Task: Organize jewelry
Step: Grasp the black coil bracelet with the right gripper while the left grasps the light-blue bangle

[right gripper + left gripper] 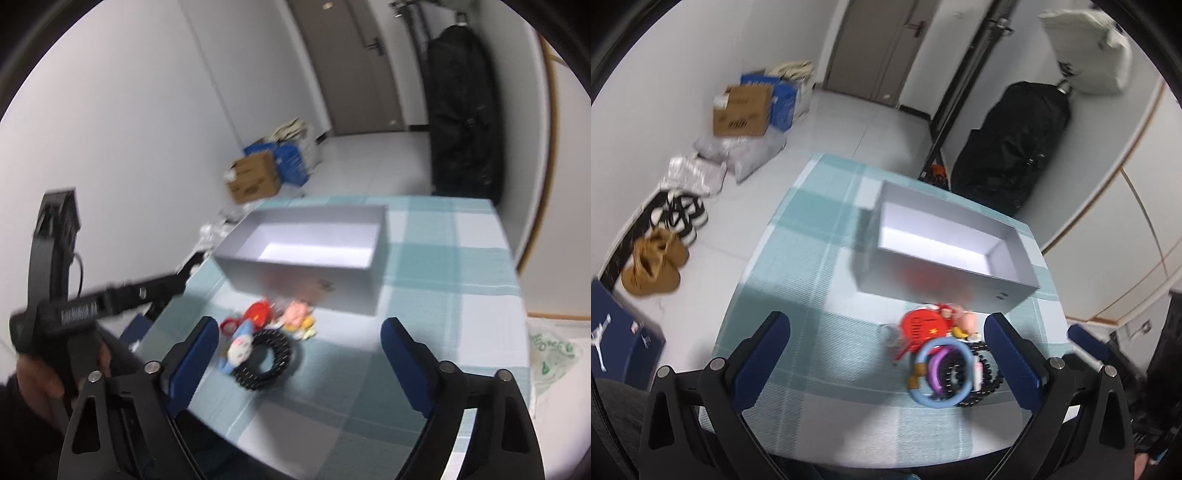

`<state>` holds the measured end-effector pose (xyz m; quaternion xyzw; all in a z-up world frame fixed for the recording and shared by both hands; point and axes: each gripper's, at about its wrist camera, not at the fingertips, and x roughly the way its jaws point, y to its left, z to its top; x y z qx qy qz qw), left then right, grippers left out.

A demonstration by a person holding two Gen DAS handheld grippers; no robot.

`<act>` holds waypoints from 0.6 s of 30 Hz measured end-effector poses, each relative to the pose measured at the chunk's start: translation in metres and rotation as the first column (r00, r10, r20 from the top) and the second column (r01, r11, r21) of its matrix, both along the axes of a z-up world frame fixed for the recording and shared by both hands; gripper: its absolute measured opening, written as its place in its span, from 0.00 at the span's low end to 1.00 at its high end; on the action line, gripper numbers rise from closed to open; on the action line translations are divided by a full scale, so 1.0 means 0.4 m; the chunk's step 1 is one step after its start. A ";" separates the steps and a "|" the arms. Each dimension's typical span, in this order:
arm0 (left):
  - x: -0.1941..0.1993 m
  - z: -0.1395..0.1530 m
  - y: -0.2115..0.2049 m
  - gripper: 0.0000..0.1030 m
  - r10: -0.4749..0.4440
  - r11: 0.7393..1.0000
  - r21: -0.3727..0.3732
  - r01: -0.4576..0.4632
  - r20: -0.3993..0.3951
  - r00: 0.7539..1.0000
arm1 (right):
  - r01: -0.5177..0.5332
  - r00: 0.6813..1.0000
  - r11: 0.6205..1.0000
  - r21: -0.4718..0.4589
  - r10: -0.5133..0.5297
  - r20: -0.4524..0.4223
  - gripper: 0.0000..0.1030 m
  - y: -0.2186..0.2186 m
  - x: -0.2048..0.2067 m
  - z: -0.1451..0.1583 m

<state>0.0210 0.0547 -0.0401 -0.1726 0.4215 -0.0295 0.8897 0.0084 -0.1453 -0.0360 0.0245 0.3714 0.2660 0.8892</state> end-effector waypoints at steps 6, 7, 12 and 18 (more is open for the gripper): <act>0.006 -0.025 0.023 0.99 0.001 0.999 -0.047 -0.004 -0.056 0.998 | -0.064 0.994 0.997 -0.045 0.059 -0.088 0.61 0.049 0.018 -0.056; 0.006 -0.029 0.024 0.99 -0.005 0.999 -0.054 0.002 -0.067 0.998 | -0.066 0.993 0.997 -0.035 0.062 -0.103 0.57 0.049 0.022 -0.063; 0.014 -0.053 0.025 0.99 -0.085 0.989 -0.127 0.070 -0.118 0.989 | -0.070 0.981 0.998 0.005 0.069 -0.179 0.44 0.045 0.047 -0.100; 0.021 -0.074 0.005 0.99 -0.166 0.971 -0.201 0.132 -0.163 0.973 | -0.067 0.966 0.996 0.056 0.079 -0.247 0.11 0.038 0.069 -0.121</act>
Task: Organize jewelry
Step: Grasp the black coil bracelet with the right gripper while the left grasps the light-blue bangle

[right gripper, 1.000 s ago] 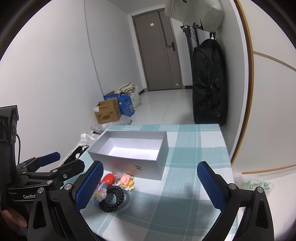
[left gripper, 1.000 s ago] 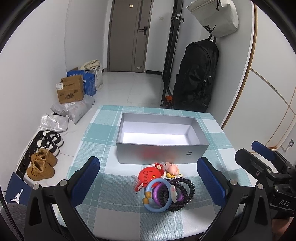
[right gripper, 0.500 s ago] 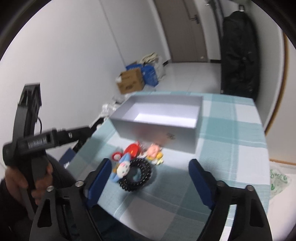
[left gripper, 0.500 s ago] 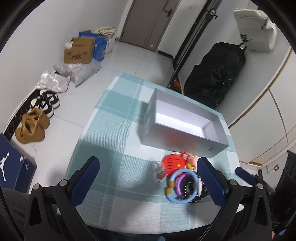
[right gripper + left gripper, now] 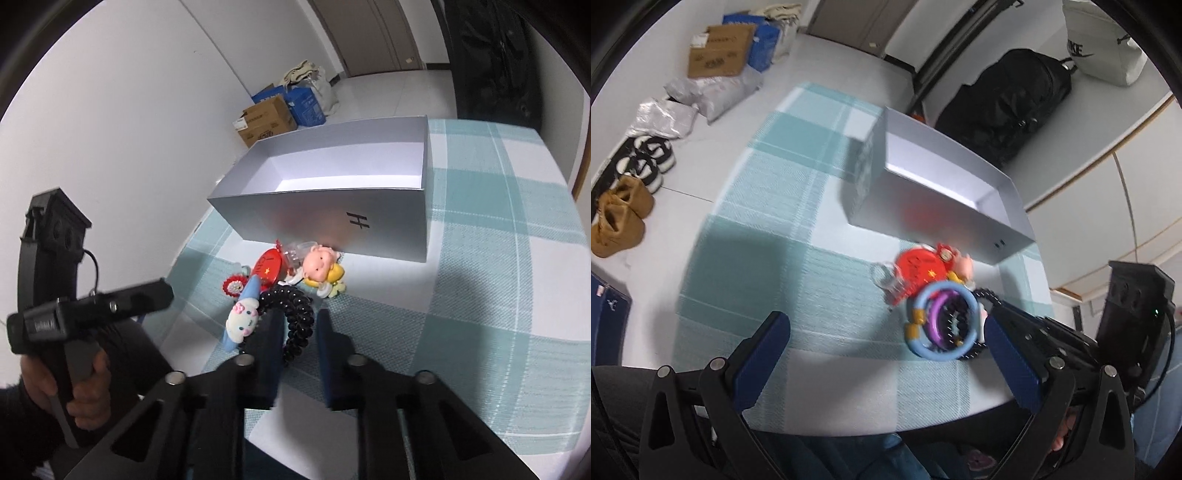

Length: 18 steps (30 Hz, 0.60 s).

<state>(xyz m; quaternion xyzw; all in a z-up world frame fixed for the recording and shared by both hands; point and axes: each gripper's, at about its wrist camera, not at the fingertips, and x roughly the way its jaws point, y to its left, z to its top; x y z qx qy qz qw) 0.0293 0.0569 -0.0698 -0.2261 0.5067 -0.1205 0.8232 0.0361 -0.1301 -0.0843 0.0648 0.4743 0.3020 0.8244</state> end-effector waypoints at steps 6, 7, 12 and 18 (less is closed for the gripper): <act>-0.001 -0.001 -0.043 0.99 -0.085 0.996 -0.005 0.085 -0.006 0.996 | 0.013 1.000 0.999 0.045 -0.013 -0.008 0.08 -0.022 0.004 0.012; -0.001 -0.004 -0.043 0.99 -0.095 0.995 -0.007 0.095 -0.006 0.995 | 0.016 1.000 0.998 0.054 -0.016 -0.005 0.08 -0.026 0.003 0.016; 0.001 -0.012 -0.065 0.99 -0.130 0.992 -0.004 0.130 -0.006 0.992 | 0.039 0.999 0.996 0.086 -0.041 0.022 0.08 -0.050 -0.004 0.037; 0.012 -0.028 -0.080 0.97 -0.137 0.990 0.005 0.137 -0.015 0.990 | 0.069 0.996 0.989 0.129 -0.076 0.055 0.08 -0.088 -0.013 0.077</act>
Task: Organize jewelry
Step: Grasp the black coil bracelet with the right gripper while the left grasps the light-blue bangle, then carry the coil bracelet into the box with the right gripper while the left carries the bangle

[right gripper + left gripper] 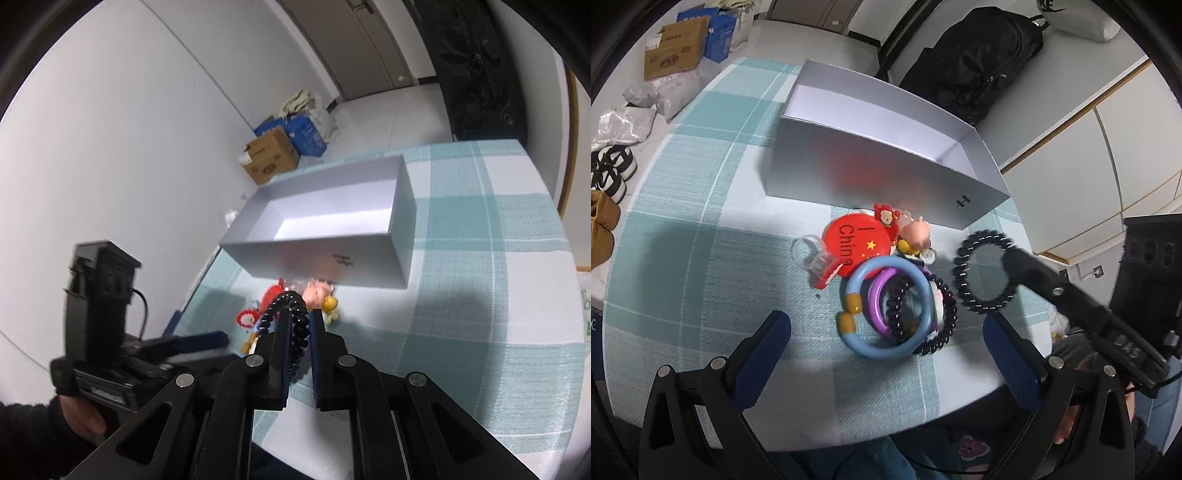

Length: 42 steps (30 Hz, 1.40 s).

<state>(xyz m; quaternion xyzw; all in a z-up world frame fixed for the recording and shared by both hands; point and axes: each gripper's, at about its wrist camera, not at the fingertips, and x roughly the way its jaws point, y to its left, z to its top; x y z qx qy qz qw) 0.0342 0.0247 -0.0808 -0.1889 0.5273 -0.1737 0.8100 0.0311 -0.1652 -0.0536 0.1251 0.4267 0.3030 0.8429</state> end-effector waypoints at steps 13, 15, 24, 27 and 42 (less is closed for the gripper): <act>-0.008 -0.002 -0.032 0.52 -0.024 0.991 0.132 0.019 0.037 0.999 | 0.039 0.999 0.998 0.056 -0.041 0.033 0.08 -0.036 -0.011 0.030; -0.012 -0.002 -0.031 0.51 -0.024 0.990 0.137 0.019 0.038 0.999 | 0.039 0.998 0.998 0.057 -0.041 0.036 0.08 -0.036 -0.013 0.032; 0.006 0.015 -0.057 0.51 -0.034 0.993 0.117 0.028 0.043 0.999 | 0.066 0.996 0.993 0.094 -0.071 0.046 0.08 -0.065 -0.020 0.046; 0.001 0.042 -0.055 0.51 -0.038 0.995 0.094 0.030 0.078 0.996 | 0.061 0.996 0.993 0.101 -0.068 0.061 0.08 -0.065 -0.018 0.054; 0.109 0.191 -0.019 0.51 0.023 0.998 0.044 -0.035 0.251 0.968 | 0.095 0.989 0.993 0.069 -0.102 0.107 0.08 -0.062 0.078 0.152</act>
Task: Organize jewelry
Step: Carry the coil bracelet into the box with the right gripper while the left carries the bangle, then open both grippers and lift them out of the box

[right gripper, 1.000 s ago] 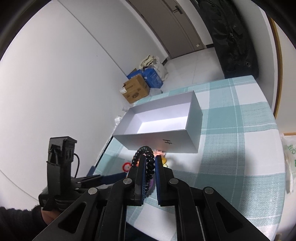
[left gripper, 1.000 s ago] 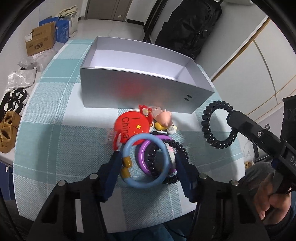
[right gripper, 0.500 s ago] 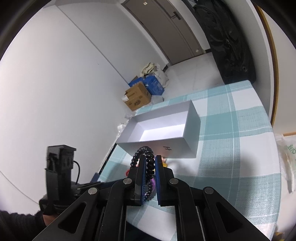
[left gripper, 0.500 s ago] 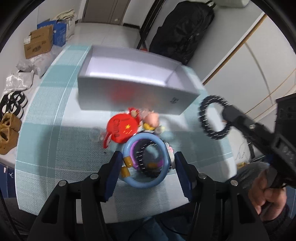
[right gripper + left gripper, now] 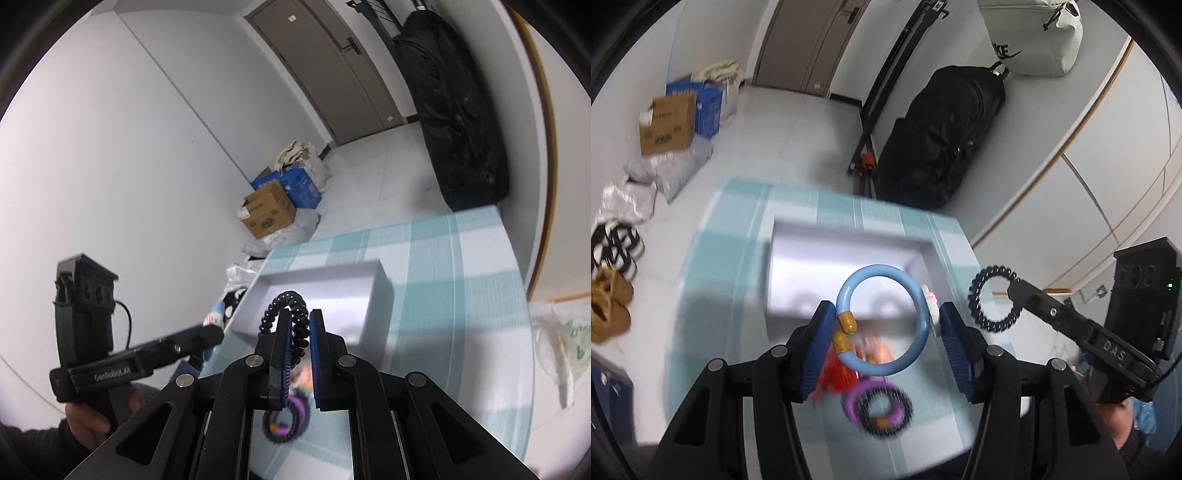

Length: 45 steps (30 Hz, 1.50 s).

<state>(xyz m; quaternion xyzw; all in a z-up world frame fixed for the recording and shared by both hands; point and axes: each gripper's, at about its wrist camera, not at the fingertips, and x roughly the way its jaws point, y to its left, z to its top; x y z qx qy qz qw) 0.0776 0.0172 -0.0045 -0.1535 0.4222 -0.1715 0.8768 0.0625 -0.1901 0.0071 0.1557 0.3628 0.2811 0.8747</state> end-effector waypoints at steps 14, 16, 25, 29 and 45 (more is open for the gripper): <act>0.190 -0.107 0.022 0.51 -0.035 0.999 0.024 0.039 -0.160 0.987 | -0.040 0.995 0.995 -0.093 0.031 -0.097 0.08 0.086 0.196 -0.083; 0.194 -0.114 0.022 0.51 -0.036 0.999 0.028 0.041 -0.168 0.985 | -0.047 0.993 0.993 -0.106 0.035 -0.111 0.08 0.093 0.209 -0.100; 0.197 -0.121 0.010 0.51 -0.053 0.994 0.083 0.068 -0.168 0.984 | -0.066 0.993 0.977 -0.204 0.045 -0.105 0.08 0.125 0.221 -0.133; 0.203 -0.122 0.013 0.51 -0.051 0.995 0.081 0.065 -0.159 0.986 | -0.079 0.993 0.973 -0.218 0.058 -0.102 0.11 0.135 0.218 -0.137; 0.173 -0.089 -0.004 0.63 -0.037 0.991 0.125 0.051 -0.113 0.993 | -0.009 1.000 0.985 -0.172 0.013 0.024 0.54 0.071 0.146 -0.054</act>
